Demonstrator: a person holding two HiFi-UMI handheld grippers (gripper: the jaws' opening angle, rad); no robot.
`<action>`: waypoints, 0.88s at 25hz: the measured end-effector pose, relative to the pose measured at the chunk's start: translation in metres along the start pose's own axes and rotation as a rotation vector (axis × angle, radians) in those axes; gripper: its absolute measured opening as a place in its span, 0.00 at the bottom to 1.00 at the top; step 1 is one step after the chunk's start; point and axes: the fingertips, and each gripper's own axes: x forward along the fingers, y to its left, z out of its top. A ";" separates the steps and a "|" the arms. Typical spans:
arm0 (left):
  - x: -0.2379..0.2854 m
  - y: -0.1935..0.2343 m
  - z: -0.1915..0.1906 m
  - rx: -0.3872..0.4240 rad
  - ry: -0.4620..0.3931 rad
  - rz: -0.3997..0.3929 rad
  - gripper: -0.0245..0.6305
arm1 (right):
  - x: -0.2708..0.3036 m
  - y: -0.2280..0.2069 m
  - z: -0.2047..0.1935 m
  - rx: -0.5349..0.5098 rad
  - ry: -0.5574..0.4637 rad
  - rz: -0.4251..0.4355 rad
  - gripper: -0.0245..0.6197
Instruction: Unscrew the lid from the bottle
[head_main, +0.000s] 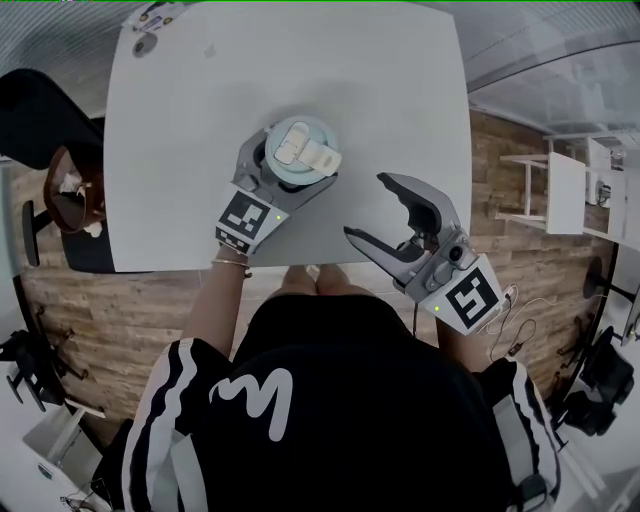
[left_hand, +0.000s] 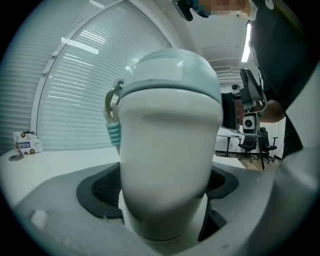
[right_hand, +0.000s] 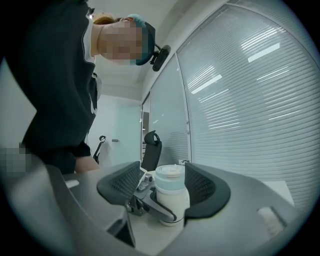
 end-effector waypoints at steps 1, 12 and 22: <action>0.003 0.000 0.000 0.001 -0.003 -0.005 0.76 | -0.002 -0.002 0.000 0.000 0.003 -0.007 0.45; 0.009 -0.004 0.011 0.035 -0.071 -0.071 0.74 | -0.015 -0.007 -0.004 0.017 0.008 -0.065 0.44; -0.001 0.001 0.034 -0.033 -0.153 -0.021 0.74 | -0.012 -0.010 -0.002 0.015 0.005 -0.064 0.43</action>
